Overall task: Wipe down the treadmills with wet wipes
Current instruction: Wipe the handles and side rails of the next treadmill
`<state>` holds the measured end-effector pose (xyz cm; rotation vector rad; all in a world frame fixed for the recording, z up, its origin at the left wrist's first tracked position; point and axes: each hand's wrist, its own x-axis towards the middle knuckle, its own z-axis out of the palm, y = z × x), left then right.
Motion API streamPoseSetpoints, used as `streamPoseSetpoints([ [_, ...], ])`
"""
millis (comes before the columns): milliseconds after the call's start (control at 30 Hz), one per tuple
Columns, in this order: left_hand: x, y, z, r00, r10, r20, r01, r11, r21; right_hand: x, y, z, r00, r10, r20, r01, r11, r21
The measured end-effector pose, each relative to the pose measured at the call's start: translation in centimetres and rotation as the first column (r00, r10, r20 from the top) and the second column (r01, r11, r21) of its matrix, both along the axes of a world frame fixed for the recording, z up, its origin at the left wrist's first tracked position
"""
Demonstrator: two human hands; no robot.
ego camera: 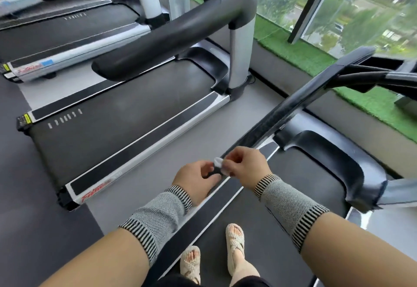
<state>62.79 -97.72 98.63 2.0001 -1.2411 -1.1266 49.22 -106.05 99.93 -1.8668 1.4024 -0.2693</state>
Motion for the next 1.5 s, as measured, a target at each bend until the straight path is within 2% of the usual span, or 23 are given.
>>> streamPoseSetpoints([
  [67, -0.5, -1.0, 0.9, 0.993, 0.03, -0.11, -0.037, 0.998, -0.06, -0.6, 0.4, 0.7, 0.989, -0.015, 0.148, -0.001, 0.994, 0.108],
  [167, -0.7, -2.4, 2.1, 0.988, 0.058, -0.14, -0.072, 0.993, -0.095, -1.8, 0.5, 2.3, 0.928, -0.132, 0.348, 0.05, 0.971, 0.234],
  [233, -0.6, -3.4, 2.5, 0.969, 0.07, -0.236, -0.095, 0.991, -0.095, -2.4, 0.4, 3.4, 0.882, -0.238, 0.406, 0.121, 0.949, 0.292],
  [367, -0.9, -5.2, 4.3, 0.947, 0.04, -0.32, -0.082, 0.989, -0.12, -3.4, -0.3, 5.1, 0.792, -0.389, 0.47, 0.226, 0.903, 0.366],
  [433, -1.5, -6.0, 5.3, 0.895, 0.071, -0.441, -0.119, 0.989, -0.083, -3.8, -0.5, 5.8, 0.739, -0.433, 0.516, 0.22, 0.879, 0.423],
  [533, -2.6, -6.5, 6.6, 0.761, 0.072, -0.645, -0.102, 0.995, -0.01, -4.3, -0.8, 6.9, 0.687, -0.48, 0.545, 0.214, 0.851, 0.48],
  [700, -3.4, -7.0, 7.2, 0.77, 0.048, -0.636, -0.075, 0.997, -0.016, -4.9, -1.3, 7.6, 0.63, -0.531, 0.567, 0.199, 0.816, 0.542],
  [800, -3.1, -7.6, 7.2, 0.751, 0.169, -0.638, -0.187, 0.982, 0.039, -5.6, -1.5, 7.7, 0.56, -0.597, 0.575, 0.232, 0.779, 0.582],
  [900, -2.4, -8.3, 6.8, 0.677, 0.301, -0.672, -0.322, 0.942, 0.098, -6.5, -2.0, 7.9, 0.504, -0.645, 0.575, 0.273, 0.75, 0.602],
  [1033, -2.6, -8.6, 7.6, 0.538, 0.338, -0.772, -0.372, 0.917, 0.143, -7.1, -1.8, 7.7, 0.558, -0.642, 0.526, 0.278, 0.741, 0.611],
  [1100, -3.1, -8.8, 8.4, 0.555, 0.289, -0.78, -0.34, 0.935, 0.104, -7.2, -1.6, 7.3, 0.634, -0.624, 0.456, 0.33, 0.752, 0.571],
  [1133, -3.4, -8.9, 8.6, 0.591, 0.265, -0.762, -0.324, 0.943, 0.076, -7.3, -1.5, 7.0, 0.712, -0.583, 0.391, 0.389, 0.792, 0.472],
  [1200, -3.9, -9.2, 8.5, 0.677, 0.226, -0.701, -0.298, 0.954, 0.019, -7.6, -1.6, 6.9, 0.848, -0.485, 0.212, 0.481, 0.874, 0.078],
  [1233, -4.1, -9.2, 8.5, 0.711, 0.205, -0.673, -0.278, 0.961, -0.001, -7.6, -1.5, 7.1, 0.863, -0.459, 0.209, 0.483, 0.872, -0.078],
  [1267, -4.4, -9.2, 8.7, 0.734, 0.182, -0.654, -0.252, 0.968, -0.013, -7.4, -1.4, 7.4, 0.869, -0.414, 0.273, 0.46, 0.878, -0.134],
  [1333, -4.7, -9.2, 8.8, 0.752, 0.136, -0.645, -0.19, 0.982, -0.015, -6.9, -1.1, 7.9, 0.88, -0.283, 0.381, 0.333, 0.94, -0.071],
  [1400, -5.0, -9.2, 8.8, 0.745, 0.106, -0.659, -0.155, 0.988, -0.017, -6.4, -0.9, 7.8, 0.897, -0.219, 0.385, 0.243, 0.97, -0.014],
  [1500, -5.0, -9.3, 8.6, 0.728, 0.106, -0.678, -0.158, 0.987, -0.016, -6.4, -1.2, 7.7, 0.85, -0.293, 0.438, 0.291, 0.954, 0.074],
])
